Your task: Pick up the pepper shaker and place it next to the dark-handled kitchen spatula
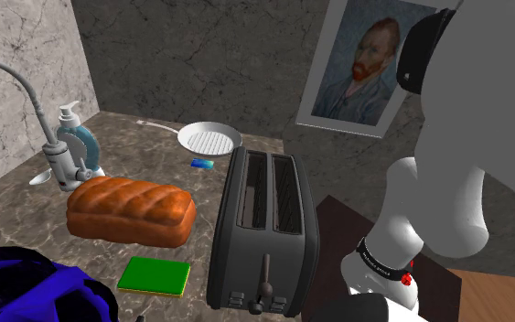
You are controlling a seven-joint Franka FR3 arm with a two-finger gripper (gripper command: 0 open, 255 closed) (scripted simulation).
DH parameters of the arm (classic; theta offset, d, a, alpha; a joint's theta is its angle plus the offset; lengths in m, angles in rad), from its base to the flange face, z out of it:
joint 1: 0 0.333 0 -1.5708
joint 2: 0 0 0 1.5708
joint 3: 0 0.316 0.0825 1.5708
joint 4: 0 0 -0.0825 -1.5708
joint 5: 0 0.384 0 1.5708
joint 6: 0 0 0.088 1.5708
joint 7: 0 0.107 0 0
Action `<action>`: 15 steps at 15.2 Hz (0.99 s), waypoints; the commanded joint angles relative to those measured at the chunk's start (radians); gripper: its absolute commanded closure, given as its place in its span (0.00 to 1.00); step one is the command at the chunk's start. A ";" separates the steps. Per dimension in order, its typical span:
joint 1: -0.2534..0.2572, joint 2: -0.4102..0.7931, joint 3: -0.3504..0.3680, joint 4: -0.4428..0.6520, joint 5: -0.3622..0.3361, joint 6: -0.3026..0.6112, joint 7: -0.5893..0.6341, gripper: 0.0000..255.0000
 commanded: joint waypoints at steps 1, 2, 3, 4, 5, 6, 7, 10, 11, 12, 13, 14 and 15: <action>0.002 0.006 -0.004 -0.006 -0.007 0.010 0.004 1.00; 0.002 0.006 -0.004 -0.006 -0.007 0.010 0.004 1.00; 0.002 0.006 -0.004 -0.006 -0.007 0.010 0.004 1.00; 0.002 0.006 -0.004 -0.006 -0.007 0.010 0.004 1.00; 0.002 0.006 -0.004 -0.006 -0.007 0.010 0.004 1.00; 0.002 0.006 -0.004 -0.006 -0.007 0.010 0.004 1.00; 0.002 0.006 -0.004 -0.006 -0.007 0.010 0.004 1.00; 0.002 0.006 -0.004 -0.006 -0.007 0.010 0.004 0.00; 0.002 0.006 -0.004 -0.006 -0.007 0.010 0.004 0.00; 0.002 0.006 -0.004 -0.006 -0.007 0.010 0.004 0.00; 0.002 0.006 -0.004 -0.006 -0.007 0.010 0.004 0.00; 0.002 0.006 -0.004 -0.006 -0.007 0.010 0.004 0.00; -0.012 -0.018 0.009 0.005 0.019 -0.015 -0.013 0.00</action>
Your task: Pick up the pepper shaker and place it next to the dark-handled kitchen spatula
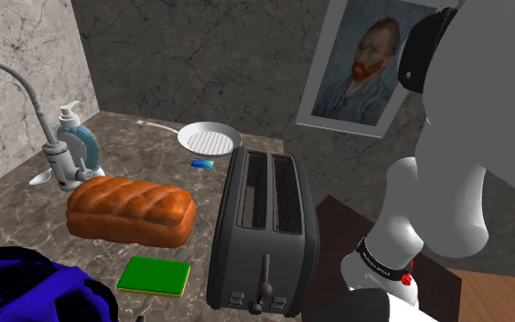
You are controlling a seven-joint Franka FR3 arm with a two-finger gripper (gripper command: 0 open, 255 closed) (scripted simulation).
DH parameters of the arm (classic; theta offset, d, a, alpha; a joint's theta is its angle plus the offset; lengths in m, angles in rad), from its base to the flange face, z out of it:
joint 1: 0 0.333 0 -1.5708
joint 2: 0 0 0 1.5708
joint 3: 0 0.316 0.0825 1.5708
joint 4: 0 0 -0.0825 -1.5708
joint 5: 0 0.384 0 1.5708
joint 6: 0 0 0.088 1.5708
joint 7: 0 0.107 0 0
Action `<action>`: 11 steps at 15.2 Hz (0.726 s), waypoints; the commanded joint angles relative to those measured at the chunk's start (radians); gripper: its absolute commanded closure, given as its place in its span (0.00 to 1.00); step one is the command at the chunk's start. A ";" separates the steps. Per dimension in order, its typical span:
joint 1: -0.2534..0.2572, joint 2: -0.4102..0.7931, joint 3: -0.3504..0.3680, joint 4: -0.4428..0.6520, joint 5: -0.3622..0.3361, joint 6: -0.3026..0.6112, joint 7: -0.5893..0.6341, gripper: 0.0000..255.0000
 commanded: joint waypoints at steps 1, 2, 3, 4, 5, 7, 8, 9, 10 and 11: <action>-0.018 -0.033 0.018 0.021 0.038 -0.040 -0.023 0.00; -0.030 -0.057 0.028 0.035 0.062 -0.066 -0.039 0.00; -0.039 -0.074 0.035 0.046 0.081 -0.088 -0.052 0.00; -0.039 -0.074 0.034 0.046 0.081 -0.088 -0.052 0.00; -0.038 -0.074 0.034 0.046 0.082 -0.088 -0.052 0.00; -0.038 -0.074 0.034 0.046 0.082 -0.088 -0.052 0.00; -0.038 -0.074 0.034 0.046 0.082 -0.088 -0.052 0.00; -0.038 -0.074 0.034 0.046 0.082 -0.088 -0.052 0.00; -0.038 -0.074 0.034 0.046 0.082 -0.088 -0.052 0.00; -0.038 -0.074 0.034 0.046 0.082 -0.088 -0.052 0.00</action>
